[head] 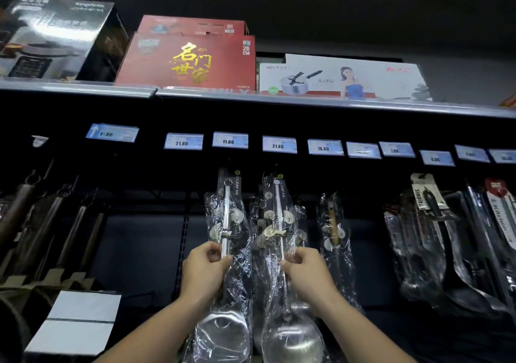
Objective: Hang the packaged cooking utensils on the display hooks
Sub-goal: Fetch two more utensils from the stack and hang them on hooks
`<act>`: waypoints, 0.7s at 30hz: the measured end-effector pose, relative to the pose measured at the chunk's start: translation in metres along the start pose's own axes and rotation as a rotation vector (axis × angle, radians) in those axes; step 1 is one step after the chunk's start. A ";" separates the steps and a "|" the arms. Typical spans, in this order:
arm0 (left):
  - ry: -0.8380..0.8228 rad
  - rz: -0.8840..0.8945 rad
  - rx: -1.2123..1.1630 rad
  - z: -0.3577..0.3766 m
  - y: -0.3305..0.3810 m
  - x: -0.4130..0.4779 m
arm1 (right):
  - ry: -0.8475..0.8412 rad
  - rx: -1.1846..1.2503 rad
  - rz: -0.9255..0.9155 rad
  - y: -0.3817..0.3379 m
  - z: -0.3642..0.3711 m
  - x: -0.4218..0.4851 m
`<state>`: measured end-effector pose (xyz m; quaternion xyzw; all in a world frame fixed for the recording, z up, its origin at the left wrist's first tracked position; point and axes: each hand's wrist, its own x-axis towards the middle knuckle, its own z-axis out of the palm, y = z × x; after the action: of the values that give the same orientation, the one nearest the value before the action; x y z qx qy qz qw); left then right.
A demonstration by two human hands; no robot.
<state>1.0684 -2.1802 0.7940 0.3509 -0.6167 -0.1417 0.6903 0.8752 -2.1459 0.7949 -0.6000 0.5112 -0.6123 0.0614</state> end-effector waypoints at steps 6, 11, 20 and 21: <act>-0.018 -0.036 0.010 0.009 -0.019 0.019 | -0.046 -0.015 0.046 0.010 0.014 0.025; -0.072 -0.055 0.027 0.015 -0.040 0.039 | -0.061 -0.057 0.109 0.027 0.033 0.049; -0.076 -0.087 0.097 0.029 -0.072 0.073 | -0.071 -0.058 0.157 0.065 0.064 0.077; -0.074 -0.088 0.103 0.032 -0.075 0.076 | -0.071 -0.058 0.158 0.068 0.065 0.079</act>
<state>1.0709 -2.2911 0.8015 0.4073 -0.6323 -0.1528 0.6410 0.8693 -2.2681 0.7848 -0.5805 0.5720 -0.5690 0.1102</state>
